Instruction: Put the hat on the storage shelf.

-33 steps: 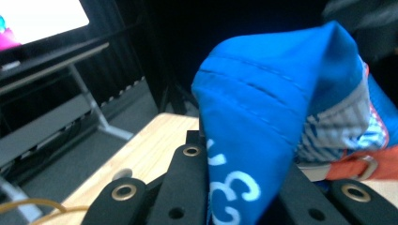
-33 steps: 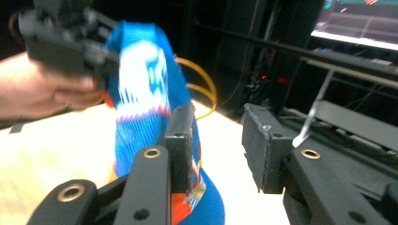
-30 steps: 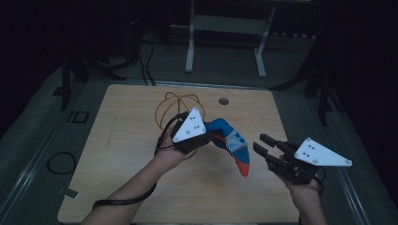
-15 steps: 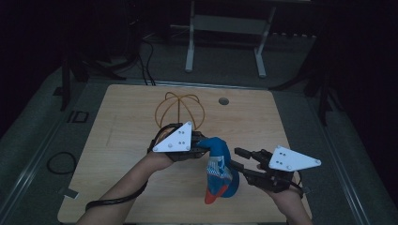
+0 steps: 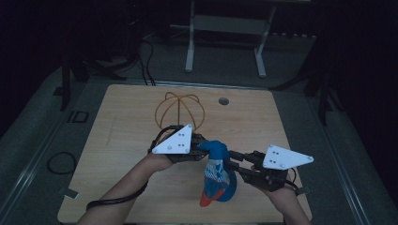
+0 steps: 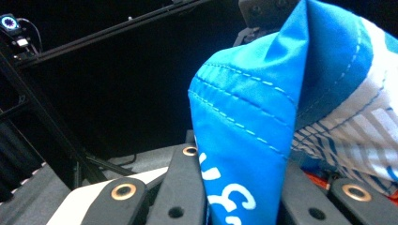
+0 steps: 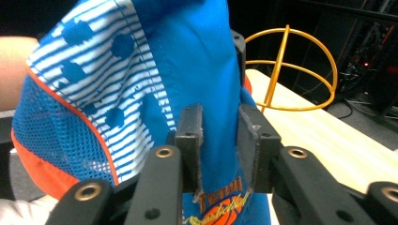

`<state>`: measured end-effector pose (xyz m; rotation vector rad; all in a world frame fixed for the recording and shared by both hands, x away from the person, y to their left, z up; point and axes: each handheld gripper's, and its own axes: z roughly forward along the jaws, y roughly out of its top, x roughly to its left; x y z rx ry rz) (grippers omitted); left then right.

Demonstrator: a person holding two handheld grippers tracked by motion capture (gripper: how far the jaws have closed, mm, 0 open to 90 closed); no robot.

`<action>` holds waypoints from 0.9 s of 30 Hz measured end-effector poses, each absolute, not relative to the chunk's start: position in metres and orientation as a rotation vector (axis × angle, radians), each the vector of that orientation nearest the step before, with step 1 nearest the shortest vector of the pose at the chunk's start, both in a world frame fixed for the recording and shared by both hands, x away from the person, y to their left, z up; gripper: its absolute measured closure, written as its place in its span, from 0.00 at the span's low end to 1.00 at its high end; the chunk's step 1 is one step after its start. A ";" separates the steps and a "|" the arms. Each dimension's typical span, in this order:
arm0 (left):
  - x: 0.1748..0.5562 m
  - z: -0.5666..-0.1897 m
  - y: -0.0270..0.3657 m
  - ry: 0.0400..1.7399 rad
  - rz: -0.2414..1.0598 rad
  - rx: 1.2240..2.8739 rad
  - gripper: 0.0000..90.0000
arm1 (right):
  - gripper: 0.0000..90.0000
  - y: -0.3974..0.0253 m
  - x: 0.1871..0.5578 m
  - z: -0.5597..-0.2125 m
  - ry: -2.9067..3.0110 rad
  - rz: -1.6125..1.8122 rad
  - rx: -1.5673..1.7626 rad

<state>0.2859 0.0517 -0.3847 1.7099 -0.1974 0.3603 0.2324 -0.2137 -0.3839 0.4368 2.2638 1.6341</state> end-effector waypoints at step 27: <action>0.285 -0.372 0.078 0.086 0.413 1.857 0.68 | 1.00 -0.233 0.235 -0.355 2.150 1.620 0.494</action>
